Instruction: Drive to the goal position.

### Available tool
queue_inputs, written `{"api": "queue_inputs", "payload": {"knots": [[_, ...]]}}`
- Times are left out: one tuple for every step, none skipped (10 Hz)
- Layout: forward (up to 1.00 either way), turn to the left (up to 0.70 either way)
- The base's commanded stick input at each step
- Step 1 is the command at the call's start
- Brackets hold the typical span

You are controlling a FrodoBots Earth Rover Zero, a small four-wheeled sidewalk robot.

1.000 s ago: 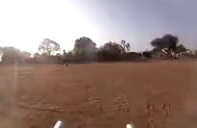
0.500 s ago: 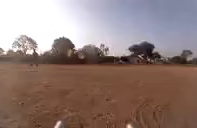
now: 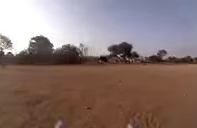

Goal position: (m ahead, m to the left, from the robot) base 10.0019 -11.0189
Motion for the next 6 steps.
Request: {"api": "queue_inputs", "payload": {"knots": [[0.68,-0.34],[0.68,-0.34],[0.68,-0.34],[0.68,-0.34],[0.68,-0.34],[0.68,-0.34]]}}
